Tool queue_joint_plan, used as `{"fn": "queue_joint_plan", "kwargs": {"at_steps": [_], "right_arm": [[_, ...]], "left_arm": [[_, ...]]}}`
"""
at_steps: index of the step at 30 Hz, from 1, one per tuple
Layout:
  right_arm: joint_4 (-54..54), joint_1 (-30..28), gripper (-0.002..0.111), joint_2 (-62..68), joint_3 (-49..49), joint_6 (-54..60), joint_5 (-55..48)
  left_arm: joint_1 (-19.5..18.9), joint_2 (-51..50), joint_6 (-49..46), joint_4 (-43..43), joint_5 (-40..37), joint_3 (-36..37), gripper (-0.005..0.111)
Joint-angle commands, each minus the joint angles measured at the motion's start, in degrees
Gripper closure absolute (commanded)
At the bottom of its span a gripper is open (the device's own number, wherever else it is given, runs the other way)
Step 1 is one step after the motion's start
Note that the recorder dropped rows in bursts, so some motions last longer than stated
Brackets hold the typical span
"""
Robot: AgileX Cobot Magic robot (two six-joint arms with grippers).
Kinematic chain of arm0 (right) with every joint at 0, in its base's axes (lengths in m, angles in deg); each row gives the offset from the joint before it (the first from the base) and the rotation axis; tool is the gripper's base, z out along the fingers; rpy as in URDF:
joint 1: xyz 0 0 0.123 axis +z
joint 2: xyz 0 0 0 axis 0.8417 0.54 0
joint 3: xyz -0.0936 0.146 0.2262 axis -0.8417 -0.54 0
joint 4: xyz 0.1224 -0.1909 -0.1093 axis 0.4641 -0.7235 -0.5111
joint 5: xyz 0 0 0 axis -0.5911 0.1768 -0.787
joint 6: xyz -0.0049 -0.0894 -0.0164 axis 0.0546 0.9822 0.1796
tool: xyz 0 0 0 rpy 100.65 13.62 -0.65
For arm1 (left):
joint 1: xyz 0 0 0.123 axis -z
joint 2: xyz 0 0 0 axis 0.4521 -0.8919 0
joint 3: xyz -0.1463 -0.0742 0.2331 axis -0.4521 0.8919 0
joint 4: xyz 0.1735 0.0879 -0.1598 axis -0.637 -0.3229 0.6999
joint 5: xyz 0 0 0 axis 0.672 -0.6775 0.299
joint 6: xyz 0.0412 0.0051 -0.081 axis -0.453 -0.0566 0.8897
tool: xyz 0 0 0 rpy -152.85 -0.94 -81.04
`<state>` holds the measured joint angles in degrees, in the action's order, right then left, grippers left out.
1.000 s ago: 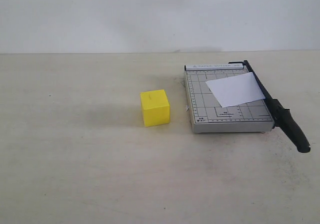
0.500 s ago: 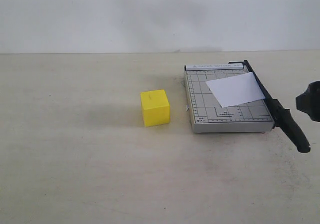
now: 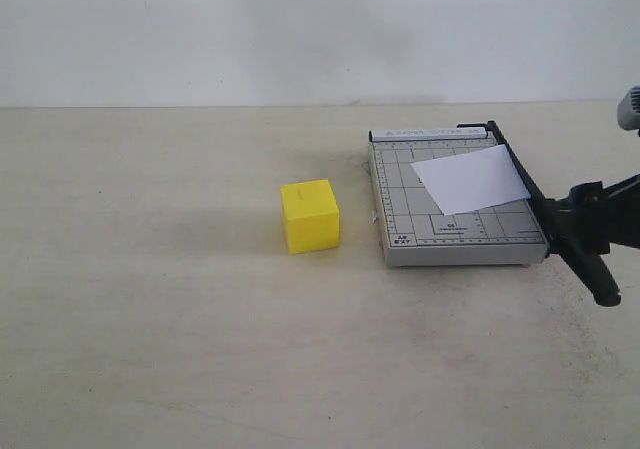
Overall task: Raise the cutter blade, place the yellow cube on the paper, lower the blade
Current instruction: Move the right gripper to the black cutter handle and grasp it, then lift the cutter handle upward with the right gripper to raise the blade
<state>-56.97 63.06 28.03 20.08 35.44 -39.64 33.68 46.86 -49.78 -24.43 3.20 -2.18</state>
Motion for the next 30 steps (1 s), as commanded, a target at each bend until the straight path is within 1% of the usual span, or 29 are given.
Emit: {"fn": "queue_joint_plan", "kwargs": {"at_steps": [1,6,8,11,12,15,19,22,24,25,26,28,29,30], "right_arm": [[0.0,0.1,0.025,0.1,-4.3,-1.0,12.8],[-1.8,0.1,0.025,2.2,-11.5,-5.3,26.4],[-2.9,0.1,0.025,4.9,-12.8,-7.5,32.6],[-6.7,0.1,0.025,10.7,-12.8,-9.1,34.3],[-7.3,0.1,0.025,13.3,-12.8,-9.6,36.4],[-7.0,0.1,0.025,15.3,-12.8,-9.6,38.9],[-7.4,0.1,0.025,19.0,-12.4,-9.5,38.5],[-10.1,0.1,0.025,22.2,-12.2,-11.0,39.3],[-9.7,0.1,0.027,23.0,-12.2,-11.1,39.4],[-8.9,0.1,0.033,23.0,-12.2,-11.1,39.4],[-7.6,0.1,0.051,23.0,-12.2,-11.1,39.8],[-7.0,0.1,0.081,23.0,-12.3,-10.5,39.3],[-7.0,0.1,0.108,23.0,-12.3,-10.5,38.1],[-7.0,0.1,0.107,23.0,-12.3,-10.6,37.9]], "left_arm": [[0.4,0.2,0.7,0.3,0.8,-0.2,0.102],[0.4,0.2,0.7,0.3,0.8,-0.2,0.102],[0.4,0.2,0.7,0.3,0.8,-0.2,0.102],[0.4,0.2,0.7,0.3,0.8,-0.2,0.102],[0.4,0.2,0.7,0.3,0.8,-0.2,0.102],[0.4,0.2,0.7,0.3,0.8,-0.2,0.102],[0.4,0.2,0.7,0.3,0.8,-0.2,0.102],[0.4,0.2,0.7,0.3,0.8,-0.2,0.102],[0.4,0.2,0.7,0.3,0.8,-0.2,0.102],[0.4,0.2,0.7,0.3,0.8,-0.2,0.102],[0.4,0.2,0.7,0.3,0.8,-0.2,0.102],[0.4,0.2,0.7,0.3,0.8,-0.2,0.102],[0.4,0.2,0.7,0.3,0.8,-0.2,0.102],[0.4,0.2,0.7,0.3,0.8,-0.2,0.102]]}}
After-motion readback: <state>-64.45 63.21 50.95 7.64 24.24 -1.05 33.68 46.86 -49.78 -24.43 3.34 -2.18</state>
